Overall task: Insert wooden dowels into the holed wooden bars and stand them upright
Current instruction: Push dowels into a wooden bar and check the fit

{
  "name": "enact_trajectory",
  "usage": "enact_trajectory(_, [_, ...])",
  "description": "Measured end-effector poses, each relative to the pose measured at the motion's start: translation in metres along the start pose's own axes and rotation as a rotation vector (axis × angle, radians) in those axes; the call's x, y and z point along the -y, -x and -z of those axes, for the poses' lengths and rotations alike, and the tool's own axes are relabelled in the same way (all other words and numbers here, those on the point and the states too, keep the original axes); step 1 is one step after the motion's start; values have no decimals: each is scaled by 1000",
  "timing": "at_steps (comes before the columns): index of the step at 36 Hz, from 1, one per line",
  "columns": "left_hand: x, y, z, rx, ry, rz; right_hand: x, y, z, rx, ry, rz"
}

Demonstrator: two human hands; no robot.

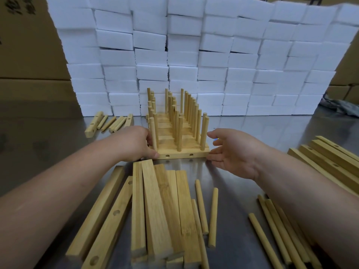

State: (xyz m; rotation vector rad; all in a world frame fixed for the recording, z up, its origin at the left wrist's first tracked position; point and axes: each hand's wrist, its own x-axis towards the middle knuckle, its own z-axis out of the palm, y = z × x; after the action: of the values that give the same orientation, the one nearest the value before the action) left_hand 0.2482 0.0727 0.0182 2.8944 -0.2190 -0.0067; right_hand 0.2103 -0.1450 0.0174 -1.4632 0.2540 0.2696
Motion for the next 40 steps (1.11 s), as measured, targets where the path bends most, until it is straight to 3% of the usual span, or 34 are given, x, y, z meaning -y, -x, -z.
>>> enact_trajectory(9, [2,0,3,17,-30,-2,0,2,-2,-32,7,-17])
enact_trajectory(15, [5,12,37,98,-169,28,7,3,1,-225,16,53])
enact_trajectory(19, [-3,25,62,21,-134,-7,15,9,2,-285,-3,113])
enact_trajectory(24, [-25,44,79,-193,-39,-162,24,15,0,-331,37,184])
enact_trajectory(27, [-50,63,75,-171,60,-345,27,21,-3,-309,107,266])
enact_trajectory(30, [-72,74,56,-28,-49,-503,29,28,-7,-214,312,339])
enact_trajectory(34, [-88,77,28,176,-208,-589,24,37,-10,-113,957,440])
enact_trajectory(40, [-100,86,4,294,-332,-689,12,44,-18,76,1474,269])
